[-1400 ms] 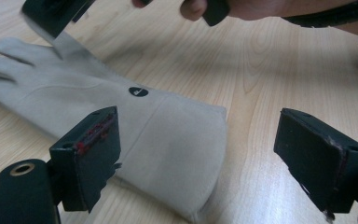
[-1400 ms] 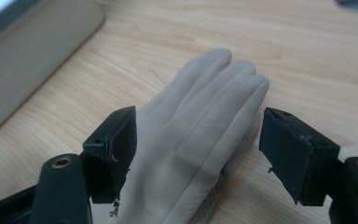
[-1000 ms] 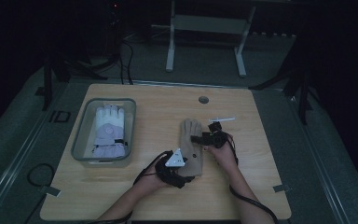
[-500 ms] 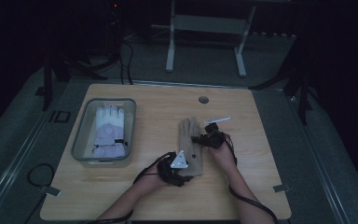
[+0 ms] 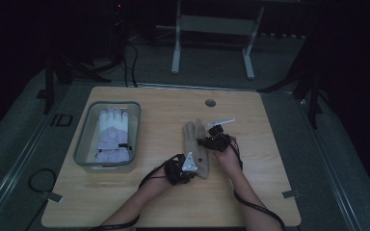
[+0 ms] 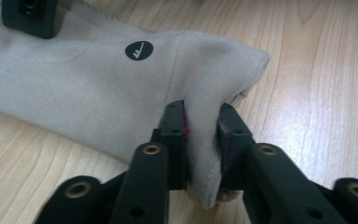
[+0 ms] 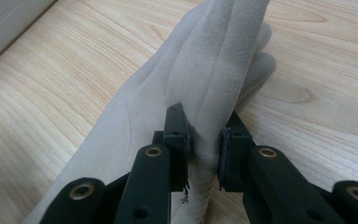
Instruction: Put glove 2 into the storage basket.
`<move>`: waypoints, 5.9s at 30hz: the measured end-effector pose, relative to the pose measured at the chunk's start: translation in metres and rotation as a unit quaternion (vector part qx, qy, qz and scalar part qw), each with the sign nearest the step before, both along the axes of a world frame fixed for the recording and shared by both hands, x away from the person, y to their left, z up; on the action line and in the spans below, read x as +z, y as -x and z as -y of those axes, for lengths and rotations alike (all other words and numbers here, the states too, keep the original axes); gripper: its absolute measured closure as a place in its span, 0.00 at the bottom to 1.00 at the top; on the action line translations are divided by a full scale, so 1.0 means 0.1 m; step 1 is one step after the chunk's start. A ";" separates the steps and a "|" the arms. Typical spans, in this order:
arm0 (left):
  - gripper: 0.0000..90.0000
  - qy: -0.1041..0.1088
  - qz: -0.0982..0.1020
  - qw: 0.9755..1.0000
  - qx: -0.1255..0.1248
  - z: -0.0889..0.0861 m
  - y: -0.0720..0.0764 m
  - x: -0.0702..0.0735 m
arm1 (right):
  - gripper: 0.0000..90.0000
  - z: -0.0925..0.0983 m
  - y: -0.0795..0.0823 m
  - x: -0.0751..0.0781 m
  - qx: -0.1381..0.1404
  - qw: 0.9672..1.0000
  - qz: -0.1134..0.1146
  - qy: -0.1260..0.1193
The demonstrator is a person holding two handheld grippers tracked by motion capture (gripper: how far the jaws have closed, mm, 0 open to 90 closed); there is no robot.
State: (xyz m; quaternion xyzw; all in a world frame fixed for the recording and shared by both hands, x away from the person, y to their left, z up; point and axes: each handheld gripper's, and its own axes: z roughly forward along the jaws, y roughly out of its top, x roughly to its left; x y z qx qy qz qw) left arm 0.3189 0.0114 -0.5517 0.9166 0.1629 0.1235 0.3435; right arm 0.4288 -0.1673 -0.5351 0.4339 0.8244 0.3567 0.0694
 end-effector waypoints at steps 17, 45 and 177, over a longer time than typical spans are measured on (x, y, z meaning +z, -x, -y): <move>0.90 -0.005 0.003 1.000 -0.002 -0.16 0.05 0.35 | 0.87 -0.10 0.04 0.37 0.020 0.999 0.019 -0.018; 0.90 -0.031 0.035 0.998 0.031 -0.81 0.13 0.90 | 0.87 -0.87 0.05 0.98 0.063 0.995 0.070 -0.026; 0.07 0.141 -0.041 0.984 0.097 -1.46 0.25 0.65 | 0.16 -1.19 0.37 0.51 0.204 0.975 0.085 0.010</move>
